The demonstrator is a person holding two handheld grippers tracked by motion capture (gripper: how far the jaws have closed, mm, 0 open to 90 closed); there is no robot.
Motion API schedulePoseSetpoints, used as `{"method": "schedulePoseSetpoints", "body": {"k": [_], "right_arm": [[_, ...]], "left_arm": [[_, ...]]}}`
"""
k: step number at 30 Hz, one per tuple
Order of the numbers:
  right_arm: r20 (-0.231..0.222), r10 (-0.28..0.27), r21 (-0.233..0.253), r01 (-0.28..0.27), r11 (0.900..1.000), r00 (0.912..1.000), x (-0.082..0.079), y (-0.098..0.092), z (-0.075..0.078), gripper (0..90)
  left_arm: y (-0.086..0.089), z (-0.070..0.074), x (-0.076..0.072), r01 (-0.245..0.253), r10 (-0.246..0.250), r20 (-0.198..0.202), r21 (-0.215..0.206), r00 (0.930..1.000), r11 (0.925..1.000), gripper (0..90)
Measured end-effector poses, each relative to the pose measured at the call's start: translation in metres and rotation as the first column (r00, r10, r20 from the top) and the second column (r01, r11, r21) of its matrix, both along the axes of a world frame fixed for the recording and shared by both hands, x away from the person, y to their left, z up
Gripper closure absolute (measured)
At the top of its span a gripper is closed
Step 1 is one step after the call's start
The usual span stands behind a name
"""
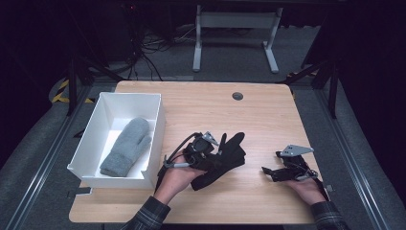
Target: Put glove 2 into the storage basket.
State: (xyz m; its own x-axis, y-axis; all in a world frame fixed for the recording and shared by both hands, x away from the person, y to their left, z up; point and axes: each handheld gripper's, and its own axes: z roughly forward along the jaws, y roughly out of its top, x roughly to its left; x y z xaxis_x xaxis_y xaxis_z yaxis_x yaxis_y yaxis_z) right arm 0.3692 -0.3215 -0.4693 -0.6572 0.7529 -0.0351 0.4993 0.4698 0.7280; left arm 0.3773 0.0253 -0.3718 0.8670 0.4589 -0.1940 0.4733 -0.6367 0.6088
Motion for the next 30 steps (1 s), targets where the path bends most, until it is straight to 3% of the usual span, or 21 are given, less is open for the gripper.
{"method": "schedulePoseSetpoints", "body": {"k": [1, 11, 18, 21, 22, 30], "right_arm": [[0.0, 0.0, 0.0, 0.0, 1.0, 1.0, 0.0, 0.0, 0.0, 11.3], [0.0, -0.001, 0.0, 0.001, 1.0, 1.0, 0.0, 0.0, 0.0, 11.3], [0.0, -0.002, -0.001, 0.002, 1.0, 1.0, 0.0, 0.0, 0.0, 11.3], [0.0, -0.001, 0.0, 0.001, 1.0, 1.0, 0.0, 0.0, 0.0, 11.3], [0.0, -0.001, 0.0, 0.001, 1.0, 1.0, 0.0, 0.0, 0.0, 11.3], [0.0, -0.004, 0.001, 0.004, 1.0, 1.0, 0.0, 0.0, 0.0, 11.2]], "left_arm": [[0.0, 0.0, 0.0, 0.0, 0.0, 0.0, 0.0, 1.0, 1.0, 67.2], [0.031, 0.048, 0.008, -0.072, 0.073, 0.041, -0.018, 0.9965, 0.9972, 67.2], [0.061, 0.078, 0.013, -0.135, 0.138, 0.09, -0.03, 0.9864, 0.9903, 67.1], [0.082, 0.09, 0.016, -0.185, 0.188, 0.115, -0.035, 0.9754, 0.9821, 67.1], [0.082, 0.09, 0.016, -0.185, 0.188, 0.115, -0.035, 0.9754, 0.9821, 67.1], [0.128, 0.099, 0.018, -0.3, 0.303, 0.126, -0.042, 0.9446, 0.9529, 67.1]]}}
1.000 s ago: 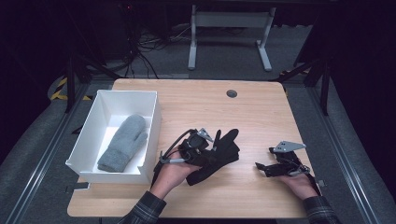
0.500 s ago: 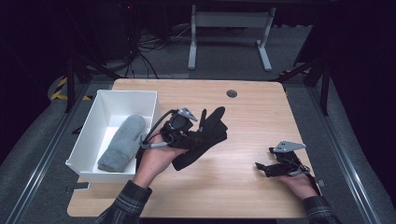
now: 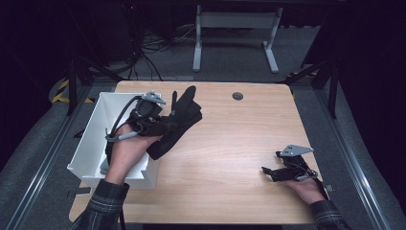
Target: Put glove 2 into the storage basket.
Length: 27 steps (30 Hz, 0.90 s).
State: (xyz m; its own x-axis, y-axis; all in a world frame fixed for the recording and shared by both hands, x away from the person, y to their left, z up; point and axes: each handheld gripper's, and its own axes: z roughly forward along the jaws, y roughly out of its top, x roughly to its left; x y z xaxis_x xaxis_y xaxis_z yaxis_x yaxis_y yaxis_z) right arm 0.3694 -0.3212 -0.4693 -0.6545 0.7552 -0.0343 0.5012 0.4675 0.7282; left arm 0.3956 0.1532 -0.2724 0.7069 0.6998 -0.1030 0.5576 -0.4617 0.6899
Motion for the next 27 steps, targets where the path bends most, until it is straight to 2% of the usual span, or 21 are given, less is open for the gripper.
{"method": "schedulePoseSetpoints", "body": {"k": [2, 3, 7, 10, 11, 12, 14, 18, 20, 21, 23, 26, 27], "right_arm": [[0.0, 0.0, 0.0, 0.0, 1.0, 1.0, 0.0, 0.0, 0.0, 11.2], [0.0, 0.0, 0.0, 0.0, 1.0, 1.0, 0.0, 0.0, 0.0, 11.2], [0.002, 0.001, -0.001, -0.001, 1.0, 1.0, 0.0, 0.0, 0.0, 11.2], [0.001, 0.001, -0.001, -0.001, 1.0, 1.0, 0.0, 0.0, 0.0, 11.2], [0.001, 0.001, -0.001, -0.001, 1.0, 1.0, 0.0, 0.0, 0.0, 11.2], [0.001, 0.001, -0.001, -0.001, 1.0, 1.0, 0.0, 0.0, 0.0, 11.2], [0.002, 0.001, -0.001, -0.001, 1.0, 1.0, 0.0, 0.0, 0.0, 11.2], [0.001, 0.001, -0.001, -0.001, 1.0, 1.0, 0.0, 0.0, 0.0, 11.2], [0.001, 0.001, -0.001, -0.001, 1.0, 1.0, 0.0, 0.0, 0.0, 11.2], [0.001, 0.001, -0.001, -0.001, 1.0, 1.0, 0.0, 0.0, 0.0, 11.2], [0.001, 0.0, -0.001, 0.0, 1.0, 1.0, 0.0, 0.0, 0.0, 11.2], [0.001, 0.0, -0.001, 0.0, 1.0, 1.0, 0.0, 0.0, 0.0, 11.2], [0.001, 0.0, -0.001, 0.0, 1.0, 1.0, 0.0, 0.0, 0.0, 11.2]], "left_arm": [[0.012, 0.0, 0.0, -0.039, 0.039, -0.003, -0.008, 0.9992, 0.9992, 67.2], [0.018, 0.0, 0.0, -0.057, 0.057, -0.001, 0.001, 0.9984, 0.9984, 67.1], [0.042, -0.005, 0.002, -0.13, 0.131, -0.018, 0.021, 0.9912, 0.9912, 67.2], [0.06, -0.011, 0.004, -0.168, 0.169, -0.037, 0.017, 0.985, 0.9856, 67.1], [0.071, -0.017, 0.006, -0.202, 0.203, -0.047, 0.025, 0.978, 0.979, 67.1], [0.071, -0.017, 0.006, -0.202, 0.203, -0.047, 0.025, 0.978, 0.979, 67.1], [0.085, -0.025, 0.008, -0.237, 0.238, -0.065, 0.029, 0.969, 0.9711, 67.1], [0.097, -0.038, 0.01, -0.274, 0.278, -0.09, 0.05, 0.9565, 0.9604, 67.0], [0.104, -0.051, 0.014, -0.29, 0.296, -0.116, 0.065, 0.9481, 0.9547, 67.0], [0.104, -0.051, 0.014, -0.29, 0.296, -0.116, 0.065, 0.9481, 0.9547, 66.9], [0.108, -0.061, 0.018, -0.306, 0.314, -0.133, 0.074, 0.9401, 0.949, 66.9], [0.109, -0.073, 0.023, -0.316, 0.327, -0.154, 0.093, 0.9323, 0.9442, 66.8], [0.11, -0.079, 0.026, -0.324, 0.337, -0.165, 0.101, 0.927, 0.9407, 66.7]]}}
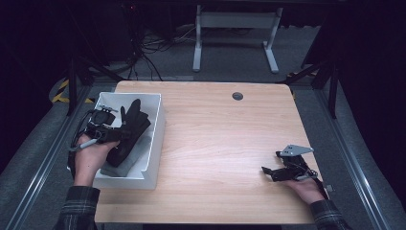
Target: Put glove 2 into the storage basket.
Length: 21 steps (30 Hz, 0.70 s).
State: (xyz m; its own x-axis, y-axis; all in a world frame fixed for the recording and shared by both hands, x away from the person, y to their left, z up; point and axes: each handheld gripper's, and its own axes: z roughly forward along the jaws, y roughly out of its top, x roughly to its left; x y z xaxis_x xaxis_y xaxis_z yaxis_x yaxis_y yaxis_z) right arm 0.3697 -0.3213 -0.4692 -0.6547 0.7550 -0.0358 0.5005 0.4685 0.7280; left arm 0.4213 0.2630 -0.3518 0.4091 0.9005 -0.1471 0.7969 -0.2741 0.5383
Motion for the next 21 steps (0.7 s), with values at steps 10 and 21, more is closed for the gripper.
{"method": "schedulePoseSetpoints", "body": {"k": [10, 21], "right_arm": [[0.0, 0.0, 0.0, 0.0, 1.0, 1.0, 0.0, 0.0, 0.0, 11.2], [0.0, 0.0, 0.0, 0.0, 1.0, 1.0, 0.0, 0.0, 0.0, 11.2]], "left_arm": [[0.004, -0.024, 0.008, -0.027, 0.028, -0.037, 0.028, 0.9989, 0.9993, 55.4], [0.006, -0.017, 0.008, -0.057, 0.056, 0.02, 0.046, 0.9982, 0.9973, 31.1]]}}
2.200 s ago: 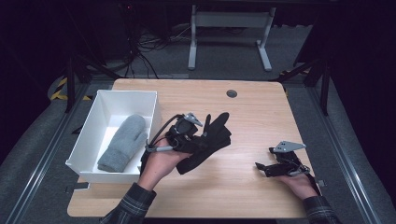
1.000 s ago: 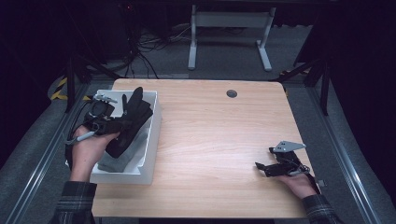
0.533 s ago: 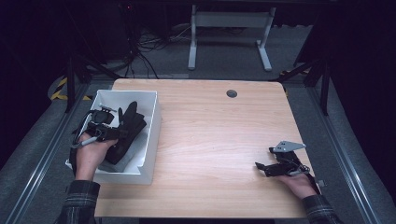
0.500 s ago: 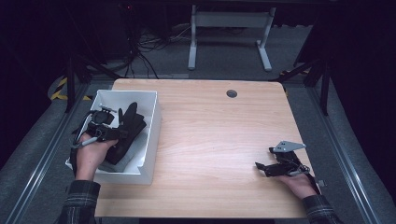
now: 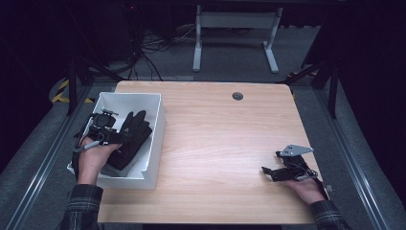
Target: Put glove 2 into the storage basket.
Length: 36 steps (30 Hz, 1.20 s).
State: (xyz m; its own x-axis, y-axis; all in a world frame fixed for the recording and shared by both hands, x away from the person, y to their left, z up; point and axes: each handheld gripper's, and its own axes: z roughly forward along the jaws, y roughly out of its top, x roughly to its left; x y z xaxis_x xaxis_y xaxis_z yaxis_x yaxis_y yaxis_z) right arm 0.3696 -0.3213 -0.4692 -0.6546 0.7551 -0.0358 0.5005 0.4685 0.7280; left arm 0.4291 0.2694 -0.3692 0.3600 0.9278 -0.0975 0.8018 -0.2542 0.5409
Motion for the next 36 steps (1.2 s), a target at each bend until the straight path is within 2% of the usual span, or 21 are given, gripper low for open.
{"method": "schedulePoseSetpoints", "body": {"k": [5, 10, 19, 26, 31, 36], "right_arm": [[0.0, 0.0, 0.0, 0.0, 1.0, 1.0, 0.0, 0.0, 0.0, 11.2], [0.0, -0.001, 0.0, 0.001, 1.0, 1.0, 0.0, 0.0, 0.0, 11.2], [0.0, -0.001, 0.0, 0.001, 1.0, 1.0, 0.0, 0.0, 0.0, 11.2], [0.0, -0.001, 0.0, 0.001, 1.0, 1.0, 0.0, 0.0, 0.0, 11.2], [0.0, -0.001, 0.0, 0.001, 1.0, 1.0, 0.0, 0.0, 0.0, 11.2], [0.0, 0.0, 0.002, 0.0, 1.0, 1.0, 0.0, 0.0, 0.0, 11.2]], "left_arm": [[0.001, 0.008, -0.002, 0.0, 0.001, 0.034, -0.023, 0.9994, 0.9997, 27.6], [-0.001, 0.019, -0.005, 0.024, -0.021, 0.068, -0.042, 0.9975, 0.9988, 27.3], [-0.016, 0.047, -0.012, 0.091, -0.08, 0.134, -0.08, 0.9878, 0.9927, 26.9], [-0.043, 0.063, -0.017, 0.171, -0.153, 0.18, -0.089, 0.9718, 0.9813, 26.5], [-0.062, 0.071, -0.019, 0.223, -0.2, 0.203, -0.1, 0.9587, 0.9697, 26.6], [-0.086, 0.076, -0.022, 0.275, -0.244, 0.228, -0.114, 0.9425, 0.9547, 26.3]]}}
